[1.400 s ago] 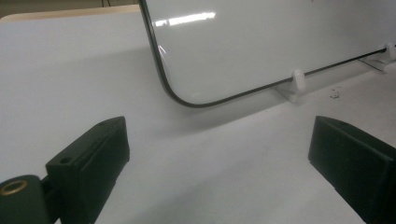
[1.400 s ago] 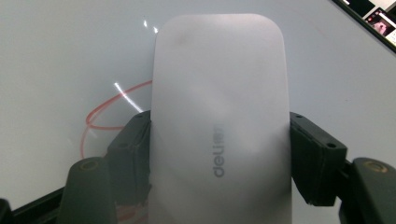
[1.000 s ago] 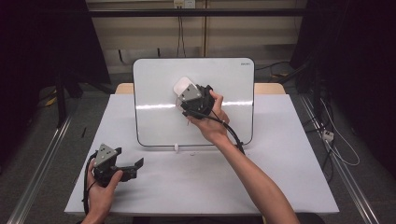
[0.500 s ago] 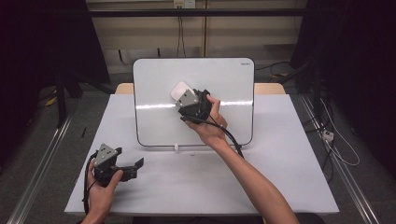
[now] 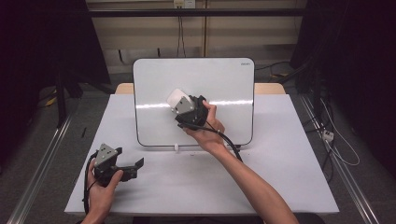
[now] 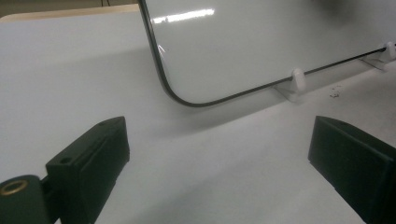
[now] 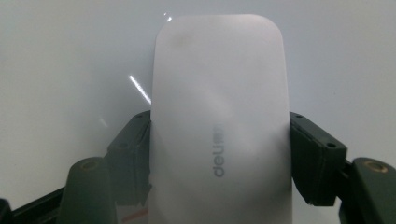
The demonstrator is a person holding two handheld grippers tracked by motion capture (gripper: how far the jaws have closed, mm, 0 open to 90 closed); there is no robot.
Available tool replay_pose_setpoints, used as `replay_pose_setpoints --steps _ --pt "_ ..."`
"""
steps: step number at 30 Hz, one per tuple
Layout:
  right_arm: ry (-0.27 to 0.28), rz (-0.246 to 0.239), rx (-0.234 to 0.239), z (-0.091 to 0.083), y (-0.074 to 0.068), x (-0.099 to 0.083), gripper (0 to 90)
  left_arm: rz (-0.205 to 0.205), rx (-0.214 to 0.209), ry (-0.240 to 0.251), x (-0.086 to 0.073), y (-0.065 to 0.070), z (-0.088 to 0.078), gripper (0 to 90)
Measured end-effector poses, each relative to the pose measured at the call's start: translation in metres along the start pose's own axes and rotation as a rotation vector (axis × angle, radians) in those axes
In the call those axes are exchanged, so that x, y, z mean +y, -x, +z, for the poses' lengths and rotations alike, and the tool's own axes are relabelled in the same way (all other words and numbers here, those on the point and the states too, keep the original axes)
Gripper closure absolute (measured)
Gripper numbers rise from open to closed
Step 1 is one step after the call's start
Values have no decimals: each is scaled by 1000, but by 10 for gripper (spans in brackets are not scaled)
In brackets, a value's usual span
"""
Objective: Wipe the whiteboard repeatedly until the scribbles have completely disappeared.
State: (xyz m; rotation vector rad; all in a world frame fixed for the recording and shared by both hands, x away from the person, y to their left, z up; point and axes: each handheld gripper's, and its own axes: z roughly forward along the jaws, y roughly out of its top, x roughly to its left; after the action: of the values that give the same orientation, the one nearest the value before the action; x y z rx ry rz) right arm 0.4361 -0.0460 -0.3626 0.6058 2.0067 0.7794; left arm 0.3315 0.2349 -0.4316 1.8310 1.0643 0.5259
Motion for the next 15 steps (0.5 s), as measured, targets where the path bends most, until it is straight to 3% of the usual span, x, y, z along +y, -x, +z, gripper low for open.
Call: replay_pose_setpoints --steps 8,15 --pt "-3 -5 1 -1 3 0 316 -3 3 -4 -1 -1 -1 52" --pt "-5 42 -28 -4 22 -4 316 -6 5 -4 -1 -1 -1 52"
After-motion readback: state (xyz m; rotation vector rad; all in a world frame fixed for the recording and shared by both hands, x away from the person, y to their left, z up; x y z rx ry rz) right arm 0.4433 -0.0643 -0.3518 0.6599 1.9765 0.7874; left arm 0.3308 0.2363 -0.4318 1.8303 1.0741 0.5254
